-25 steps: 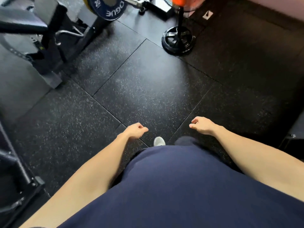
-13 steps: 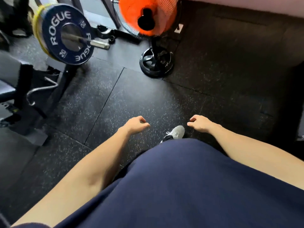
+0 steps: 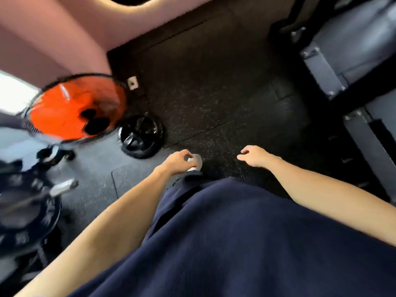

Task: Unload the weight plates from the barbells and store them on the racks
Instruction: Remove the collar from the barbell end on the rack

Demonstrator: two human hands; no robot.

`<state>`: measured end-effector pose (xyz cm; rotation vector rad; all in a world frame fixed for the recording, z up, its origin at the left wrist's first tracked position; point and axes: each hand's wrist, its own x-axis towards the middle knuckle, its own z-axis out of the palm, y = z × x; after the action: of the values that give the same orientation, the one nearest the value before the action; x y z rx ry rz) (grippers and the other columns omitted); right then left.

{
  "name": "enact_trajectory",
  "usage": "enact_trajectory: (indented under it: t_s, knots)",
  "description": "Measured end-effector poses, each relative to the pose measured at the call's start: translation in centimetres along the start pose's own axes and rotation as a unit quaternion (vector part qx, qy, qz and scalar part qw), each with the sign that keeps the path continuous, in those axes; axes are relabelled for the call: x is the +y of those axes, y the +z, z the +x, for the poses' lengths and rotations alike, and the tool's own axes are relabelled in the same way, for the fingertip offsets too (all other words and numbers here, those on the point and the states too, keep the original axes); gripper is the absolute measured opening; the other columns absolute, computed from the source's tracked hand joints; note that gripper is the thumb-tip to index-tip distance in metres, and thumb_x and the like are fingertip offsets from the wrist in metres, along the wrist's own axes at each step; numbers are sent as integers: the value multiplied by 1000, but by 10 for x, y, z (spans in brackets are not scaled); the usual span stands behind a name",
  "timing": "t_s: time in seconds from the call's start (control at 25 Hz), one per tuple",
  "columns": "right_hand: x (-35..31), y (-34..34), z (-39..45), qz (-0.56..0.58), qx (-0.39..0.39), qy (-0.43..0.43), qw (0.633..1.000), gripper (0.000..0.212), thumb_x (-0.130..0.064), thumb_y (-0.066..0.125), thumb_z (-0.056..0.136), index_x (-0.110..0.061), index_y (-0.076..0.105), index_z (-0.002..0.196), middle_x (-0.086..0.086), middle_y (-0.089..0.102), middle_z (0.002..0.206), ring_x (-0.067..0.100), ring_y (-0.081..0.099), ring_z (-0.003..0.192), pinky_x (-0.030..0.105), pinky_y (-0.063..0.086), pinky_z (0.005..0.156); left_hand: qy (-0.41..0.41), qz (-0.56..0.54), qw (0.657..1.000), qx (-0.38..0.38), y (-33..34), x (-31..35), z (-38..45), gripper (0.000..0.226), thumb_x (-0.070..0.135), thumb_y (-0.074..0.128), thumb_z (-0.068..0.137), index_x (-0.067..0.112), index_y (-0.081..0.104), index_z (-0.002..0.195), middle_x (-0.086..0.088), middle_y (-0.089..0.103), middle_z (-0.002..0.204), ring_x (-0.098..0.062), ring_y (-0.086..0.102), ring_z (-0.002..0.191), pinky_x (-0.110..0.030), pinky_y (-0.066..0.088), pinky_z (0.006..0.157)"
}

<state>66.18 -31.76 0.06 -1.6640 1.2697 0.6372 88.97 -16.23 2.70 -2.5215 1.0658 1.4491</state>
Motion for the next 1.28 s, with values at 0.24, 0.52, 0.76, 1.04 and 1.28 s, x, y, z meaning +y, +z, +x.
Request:
enact_trajectory:
  t_s: [0.24,0.52,0.76,1.04,1.28]
  knots:
    - [8,-3,-6,201,79,105,971,45,-35,55,95,-4,57,127,13,58,131,29,54,119,38,42,101,149,183,964,-119,-69,68,81,53,49,62,87,23,52,132,-6,55,133,-22,53,119,-31,43,94]
    - [-6,18,-34,341,169,203,902,51,-36,56,93,-9,48,137,10,50,142,27,48,129,33,38,106,277,318,891,-169,-107,155,135,50,50,63,84,24,55,127,-8,57,130,-22,54,117,-31,40,93]
    - [3,11,-77,402,258,255,841,56,-36,57,92,-11,43,141,13,48,144,27,47,131,34,37,107,365,372,831,-196,-96,236,124,51,50,60,87,25,50,131,-9,49,140,-25,48,126,-36,37,100]
    - [27,-90,-148,398,430,233,776,61,-43,59,91,-22,37,144,10,42,147,26,45,132,37,37,109,491,294,812,-120,-125,370,57,50,51,63,85,28,53,129,-4,51,138,-22,48,125,-34,38,103]
    - [33,-199,-240,341,570,177,726,60,-37,62,91,-17,40,143,12,45,145,26,44,134,34,35,110,614,223,755,-48,-175,480,-34,50,48,68,83,28,55,127,-3,55,128,-20,53,116,-27,40,92]
